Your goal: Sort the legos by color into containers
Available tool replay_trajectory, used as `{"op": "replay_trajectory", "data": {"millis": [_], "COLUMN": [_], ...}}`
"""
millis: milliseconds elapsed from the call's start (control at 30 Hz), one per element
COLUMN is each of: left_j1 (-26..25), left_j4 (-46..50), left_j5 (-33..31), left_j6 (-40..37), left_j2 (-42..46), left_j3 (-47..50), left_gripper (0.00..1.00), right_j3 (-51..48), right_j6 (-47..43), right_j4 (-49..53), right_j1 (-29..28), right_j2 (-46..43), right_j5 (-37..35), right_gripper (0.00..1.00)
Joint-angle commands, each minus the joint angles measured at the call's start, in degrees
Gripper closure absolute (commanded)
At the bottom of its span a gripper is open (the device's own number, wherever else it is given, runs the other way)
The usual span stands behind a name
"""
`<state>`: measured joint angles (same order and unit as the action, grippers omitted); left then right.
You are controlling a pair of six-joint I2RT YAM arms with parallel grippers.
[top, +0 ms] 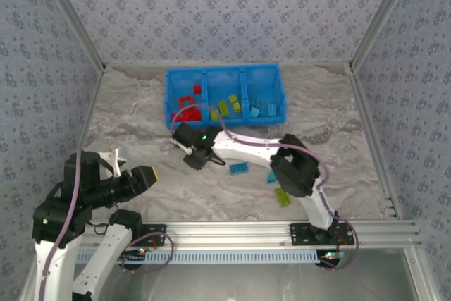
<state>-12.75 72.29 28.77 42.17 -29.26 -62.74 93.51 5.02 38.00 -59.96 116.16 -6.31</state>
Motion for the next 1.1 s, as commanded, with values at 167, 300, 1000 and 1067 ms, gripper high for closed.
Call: {"op": "replay_trajectory", "data": {"millis": [167, 300, 1000, 1067], "left_j1": [-5.9, -23.8, -49.9, -50.3], "left_j4": [-14.7, -17.5, -21.0, -21.1], "left_j5": [-3.5, -22.5, -60.0, -59.7], "left_j6": [2.4, 1.1, -7.3, -6.9], "left_j2": [-12.5, -22.0, -52.0, -52.5], "left_j3": [-6.4, -12.3, -31.0, -30.8], "left_gripper": [0.48, 0.48, 0.48, 0.48], "right_j3": [-2.5, 2.4, 41.0, 41.9], "right_j6": [6.0, 8.9, 15.9, 15.9], "right_j4": [-2.9, -5.5, -5.4, -5.8], "right_j1": [12.5, 18.4, 30.0, 30.0], "right_j2": [-10.3, -4.8, 29.3, 30.4], "right_j5": [2.6, 7.2, 20.9, 21.7], "right_gripper": [0.75, 0.75, 0.70, 0.69]}}
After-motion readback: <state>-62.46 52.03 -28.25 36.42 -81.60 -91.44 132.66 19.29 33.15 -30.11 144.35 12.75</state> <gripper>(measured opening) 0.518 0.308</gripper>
